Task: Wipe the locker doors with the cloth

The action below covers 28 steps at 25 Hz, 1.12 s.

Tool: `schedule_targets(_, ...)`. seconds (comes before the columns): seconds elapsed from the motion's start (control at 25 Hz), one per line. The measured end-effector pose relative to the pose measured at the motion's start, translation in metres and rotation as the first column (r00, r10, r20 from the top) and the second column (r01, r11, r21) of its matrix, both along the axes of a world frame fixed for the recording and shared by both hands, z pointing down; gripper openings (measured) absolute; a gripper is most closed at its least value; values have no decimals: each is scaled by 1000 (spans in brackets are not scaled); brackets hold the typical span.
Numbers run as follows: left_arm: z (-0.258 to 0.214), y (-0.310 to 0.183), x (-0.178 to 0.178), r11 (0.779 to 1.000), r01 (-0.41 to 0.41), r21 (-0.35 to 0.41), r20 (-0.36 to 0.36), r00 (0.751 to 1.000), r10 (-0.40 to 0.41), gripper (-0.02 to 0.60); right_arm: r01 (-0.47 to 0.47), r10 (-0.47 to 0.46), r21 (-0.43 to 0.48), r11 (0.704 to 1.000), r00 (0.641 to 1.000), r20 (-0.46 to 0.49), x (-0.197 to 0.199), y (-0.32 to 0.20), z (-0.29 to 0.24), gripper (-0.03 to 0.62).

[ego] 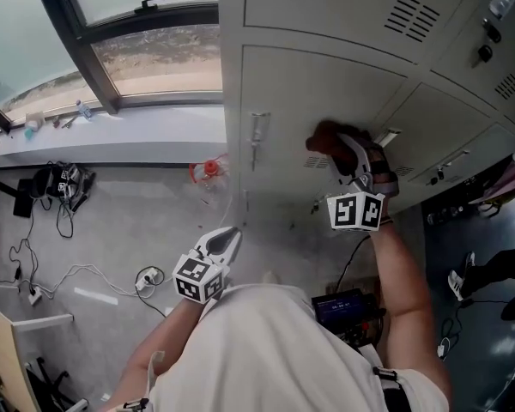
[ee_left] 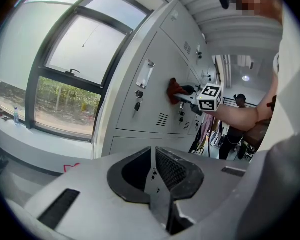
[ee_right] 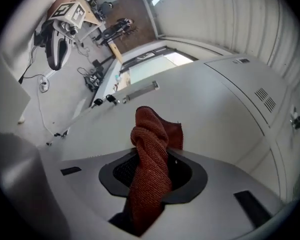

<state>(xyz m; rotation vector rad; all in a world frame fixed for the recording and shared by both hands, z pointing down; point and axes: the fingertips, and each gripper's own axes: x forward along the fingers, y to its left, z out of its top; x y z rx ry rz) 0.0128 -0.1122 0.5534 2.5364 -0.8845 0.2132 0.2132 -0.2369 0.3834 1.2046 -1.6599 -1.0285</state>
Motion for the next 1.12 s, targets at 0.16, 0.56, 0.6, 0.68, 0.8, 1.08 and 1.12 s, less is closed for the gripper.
schedule_targets(0.16,0,-1,12,1000,-27,11,9,1000,27,35,-145,145,15,989,989,4,60,12,15,115)
schedule_targets(0.56,-1,-1,-13,999,41,26,51,998,-42,35,115,-100,-161,980,990,100,-41,-5,58,117)
schedule_targets(0.6,-1,-1,-20,998,62,23,50,997,-63,35,155,-136,-164,974,983,120,-60,-8,55,115)
schedule_targets(0.68,0,0,-33,995,101,20,47,994,-102,35,225,-202,-161,961,968,151,-97,-12,47,117)
schedule_targets(0.8,2,2,-49,989,144,14,45,988,-145,35,319,-296,-149,936,942,156,-148,-13,35,115)
schedule_targets(1.08,1,2,-69,980,196,12,29,980,-197,35,355,-350,-150,923,935,63,-190,-22,41,115)
schedule_targets(1.12,1,1,-68,981,193,10,30,981,-193,35,344,-336,-151,927,939,78,-182,-22,40,115)
